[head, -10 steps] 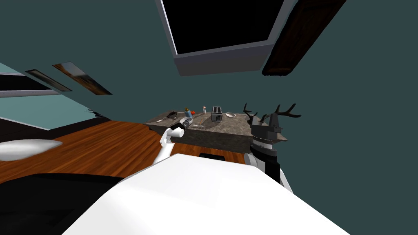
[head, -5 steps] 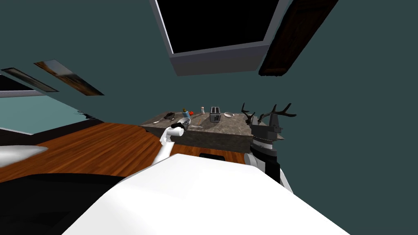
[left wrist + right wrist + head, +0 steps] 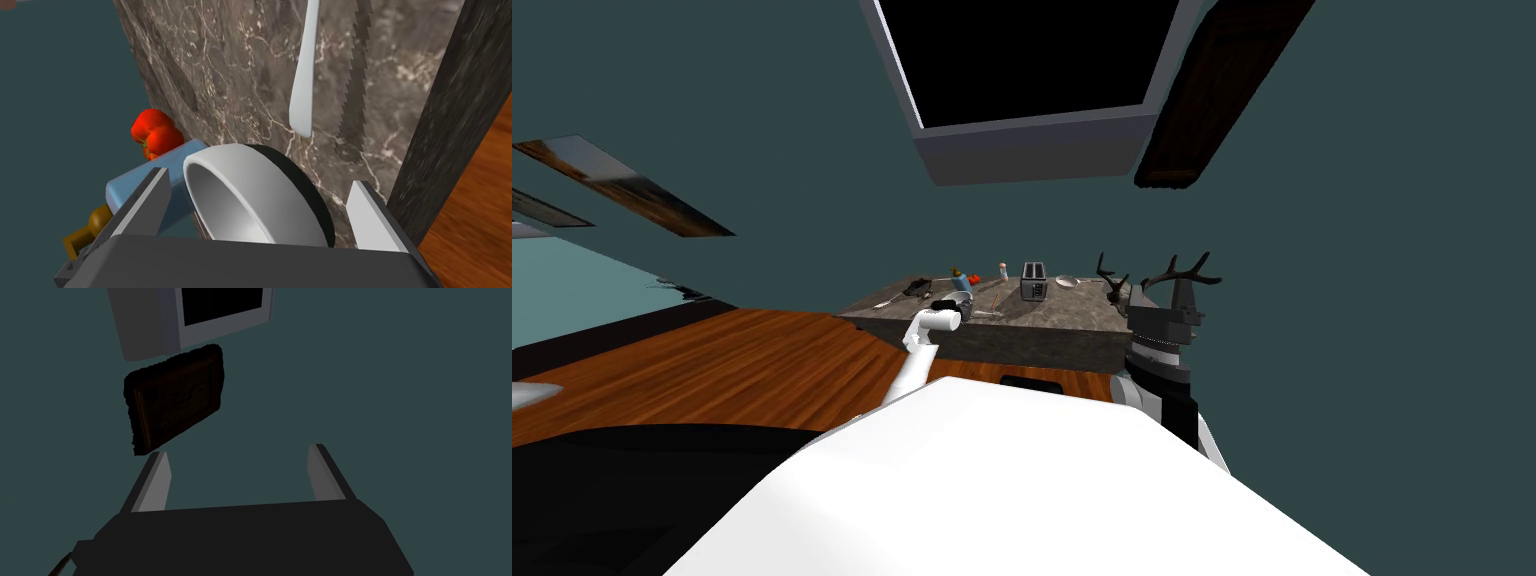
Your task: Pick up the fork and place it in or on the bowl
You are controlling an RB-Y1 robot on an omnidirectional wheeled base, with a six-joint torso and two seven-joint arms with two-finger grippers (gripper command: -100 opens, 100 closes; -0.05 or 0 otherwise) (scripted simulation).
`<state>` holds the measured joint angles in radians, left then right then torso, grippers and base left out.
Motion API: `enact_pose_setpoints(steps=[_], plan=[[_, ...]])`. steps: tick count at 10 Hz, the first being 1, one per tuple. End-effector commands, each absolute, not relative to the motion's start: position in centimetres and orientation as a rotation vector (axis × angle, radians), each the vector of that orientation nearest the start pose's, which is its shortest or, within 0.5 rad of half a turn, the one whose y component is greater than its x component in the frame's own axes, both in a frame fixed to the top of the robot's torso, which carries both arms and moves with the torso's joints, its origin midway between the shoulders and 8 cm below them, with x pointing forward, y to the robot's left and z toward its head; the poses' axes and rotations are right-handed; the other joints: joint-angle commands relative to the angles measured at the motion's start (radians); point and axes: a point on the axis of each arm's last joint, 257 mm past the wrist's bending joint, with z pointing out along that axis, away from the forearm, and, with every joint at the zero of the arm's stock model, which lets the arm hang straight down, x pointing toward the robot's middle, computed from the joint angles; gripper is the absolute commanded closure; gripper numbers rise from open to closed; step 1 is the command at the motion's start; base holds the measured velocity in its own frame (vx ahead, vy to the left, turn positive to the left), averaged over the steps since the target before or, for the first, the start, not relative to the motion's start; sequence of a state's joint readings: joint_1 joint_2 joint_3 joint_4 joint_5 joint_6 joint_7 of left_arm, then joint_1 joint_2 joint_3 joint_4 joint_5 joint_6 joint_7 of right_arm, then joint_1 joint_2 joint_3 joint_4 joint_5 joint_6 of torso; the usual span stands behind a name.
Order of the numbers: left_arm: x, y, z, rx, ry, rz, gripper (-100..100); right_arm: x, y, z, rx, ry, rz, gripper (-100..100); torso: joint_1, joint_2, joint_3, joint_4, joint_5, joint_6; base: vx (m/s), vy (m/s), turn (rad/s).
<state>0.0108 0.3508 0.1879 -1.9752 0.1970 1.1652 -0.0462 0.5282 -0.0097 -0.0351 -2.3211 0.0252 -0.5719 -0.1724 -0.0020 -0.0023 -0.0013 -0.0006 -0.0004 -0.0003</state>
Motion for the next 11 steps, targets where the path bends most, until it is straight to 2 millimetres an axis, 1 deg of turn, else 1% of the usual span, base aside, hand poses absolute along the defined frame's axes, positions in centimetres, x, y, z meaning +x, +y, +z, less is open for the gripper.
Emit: enact_pose_setpoints(steps=[1,2,3,6,11], plan=[[45.2,39.2,-27.3,-1.687,1.689,-0.496,-100,32.0,-28.3,4.7,0.616,0.536,1.425,0,0.000,0.000,0.000,0.000,0.000,0.000,0.036,-0.021,-0.059],[44.8,39.7,-27.7,-1.715,1.696,-0.471,-100,32.0,-28.3,4.7,0.616,0.536,1.425,0,0.000,0.000,0.000,0.000,0.000,0.000,0.043,-0.024,-0.108],[44.4,39.7,-28.2,-1.733,1.709,-0.453,-100,32.0,-28.3,4.7,0.616,0.536,1.425,0,0.000,0.000,0.000,0.000,0.000,0.000,0.037,-0.018,-0.056],[43.1,40.6,-29.3,-1.807,1.735,-0.387,-100,32.0,-28.3,4.7,0.616,0.536,1.425,0,0.000,0.000,0.000,0.000,0.000,0.000,0.037,-0.025,-0.082],[41.2,41.2,-30.7,-1.894,1.771,-0.306,-100,32.0,-28.3,4.7,0.616,0.536,1.425,0,0.000,0.000,0.000,0.000,0.000,0.000,0.035,-0.018,-0.061]])
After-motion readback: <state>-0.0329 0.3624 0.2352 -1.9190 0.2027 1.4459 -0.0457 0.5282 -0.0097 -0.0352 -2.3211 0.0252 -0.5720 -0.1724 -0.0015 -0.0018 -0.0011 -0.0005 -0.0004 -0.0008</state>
